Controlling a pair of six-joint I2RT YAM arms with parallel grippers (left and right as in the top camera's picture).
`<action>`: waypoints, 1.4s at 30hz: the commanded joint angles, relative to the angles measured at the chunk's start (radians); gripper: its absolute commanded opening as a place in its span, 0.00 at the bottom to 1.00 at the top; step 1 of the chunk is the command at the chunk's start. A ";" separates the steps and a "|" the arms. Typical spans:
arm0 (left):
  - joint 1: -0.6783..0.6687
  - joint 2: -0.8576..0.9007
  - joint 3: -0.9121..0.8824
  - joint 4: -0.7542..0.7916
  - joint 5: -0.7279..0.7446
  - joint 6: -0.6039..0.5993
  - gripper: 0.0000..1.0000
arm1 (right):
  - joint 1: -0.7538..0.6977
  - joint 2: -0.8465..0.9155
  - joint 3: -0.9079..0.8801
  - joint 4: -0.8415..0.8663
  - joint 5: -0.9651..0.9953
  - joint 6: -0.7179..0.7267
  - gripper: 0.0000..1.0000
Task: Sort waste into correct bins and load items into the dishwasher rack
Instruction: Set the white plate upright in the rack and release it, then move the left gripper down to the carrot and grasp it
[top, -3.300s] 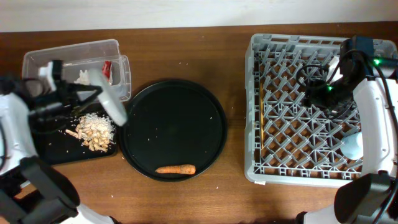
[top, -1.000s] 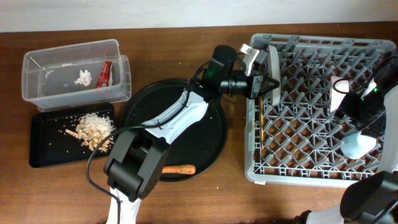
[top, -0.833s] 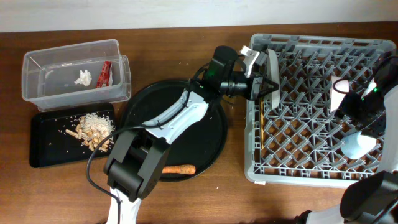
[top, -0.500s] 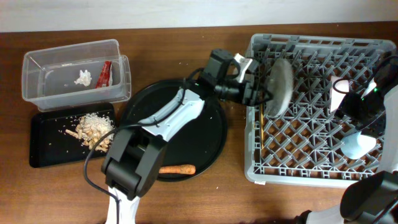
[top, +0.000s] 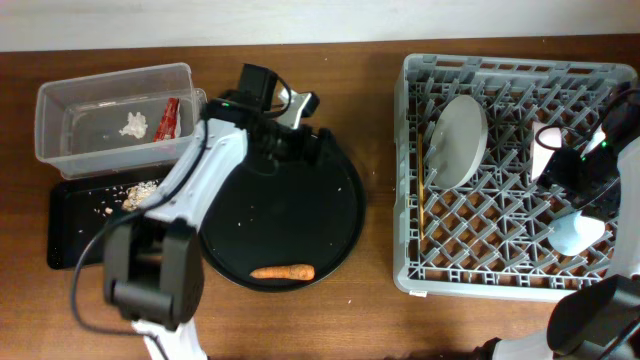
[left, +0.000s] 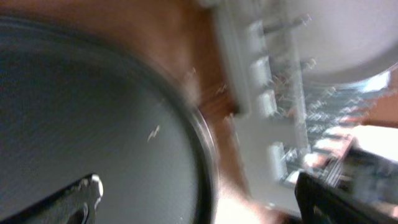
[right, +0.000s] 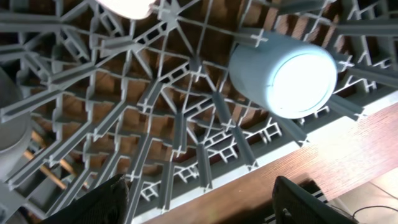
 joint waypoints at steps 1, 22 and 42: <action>0.005 -0.132 0.005 -0.198 -0.362 0.096 0.99 | 0.000 -0.018 0.012 0.007 -0.064 -0.022 0.74; -0.051 -0.153 -0.142 -0.559 -0.382 -0.802 0.99 | 0.195 -0.019 0.013 0.026 -0.269 -0.206 0.75; -0.116 -0.153 -0.569 0.051 -0.386 -1.015 0.99 | 0.195 -0.018 0.012 0.027 -0.270 -0.206 0.75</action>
